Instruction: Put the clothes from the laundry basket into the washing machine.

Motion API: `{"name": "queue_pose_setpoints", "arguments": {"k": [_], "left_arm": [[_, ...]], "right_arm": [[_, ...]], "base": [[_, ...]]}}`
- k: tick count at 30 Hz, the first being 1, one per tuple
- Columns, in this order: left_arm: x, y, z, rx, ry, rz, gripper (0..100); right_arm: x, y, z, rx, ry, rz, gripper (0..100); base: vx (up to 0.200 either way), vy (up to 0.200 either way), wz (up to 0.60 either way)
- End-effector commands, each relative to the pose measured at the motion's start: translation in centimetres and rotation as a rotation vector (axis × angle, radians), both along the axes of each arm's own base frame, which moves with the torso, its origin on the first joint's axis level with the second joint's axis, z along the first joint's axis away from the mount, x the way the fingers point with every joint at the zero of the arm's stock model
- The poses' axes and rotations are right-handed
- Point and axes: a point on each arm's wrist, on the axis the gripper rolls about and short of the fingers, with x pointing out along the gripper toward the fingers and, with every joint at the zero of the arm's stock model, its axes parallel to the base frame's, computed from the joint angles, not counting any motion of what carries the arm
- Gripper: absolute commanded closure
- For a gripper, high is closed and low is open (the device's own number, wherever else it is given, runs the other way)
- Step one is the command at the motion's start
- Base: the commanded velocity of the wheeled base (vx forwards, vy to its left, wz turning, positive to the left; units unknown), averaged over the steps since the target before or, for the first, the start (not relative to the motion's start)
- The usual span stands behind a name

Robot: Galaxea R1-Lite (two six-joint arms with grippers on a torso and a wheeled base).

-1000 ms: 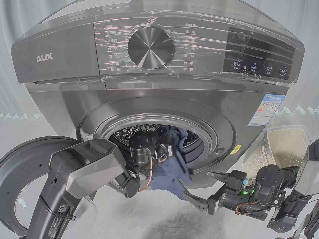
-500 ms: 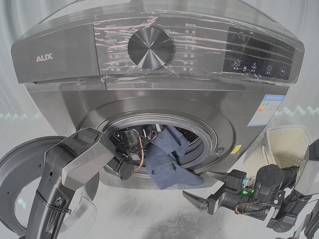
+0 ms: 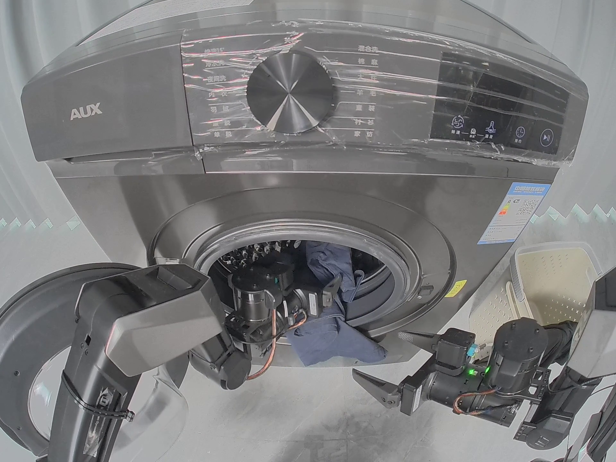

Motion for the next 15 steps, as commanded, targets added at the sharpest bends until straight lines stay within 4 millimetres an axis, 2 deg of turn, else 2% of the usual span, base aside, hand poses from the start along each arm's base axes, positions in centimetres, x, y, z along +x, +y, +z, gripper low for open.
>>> {"name": "queue_pose_setpoints", "arguments": {"k": [1, 6, 13, 14, 15], "left_arm": [[-2.8, -0.1, -0.4, 0.073, 0.045, -0.070, 0], [-3.7, 0.2, -1.5, 0.118, 0.075, -0.114, 0], [-3.2, 0.1, -3.3, 0.134, 0.094, -0.109, 0], [-3.0, 0.1, -3.4, 0.134, 0.093, -0.107, 100], [-3.0, 0.0, -3.4, 0.132, 0.090, -0.107, 100]], "right_arm": [[0.0, 0.0, -0.1, -0.002, 0.004, 0.000, 0], [0.0, 0.1, -0.1, -0.002, 0.004, 0.003, 0], [0.0, 0.1, -0.1, -0.002, 0.004, 0.003, 0], [0.0, 0.1, -0.1, 0.000, 0.002, 0.003, 0], [0.0, 0.1, -0.1, 0.000, 0.002, 0.003, 0]], "base": [[0.000, 0.000, 0.00], [0.000, 0.000, 0.00], [0.000, 0.000, 0.00], [0.000, 0.000, 0.00], [0.000, 0.000, 0.00]]}}
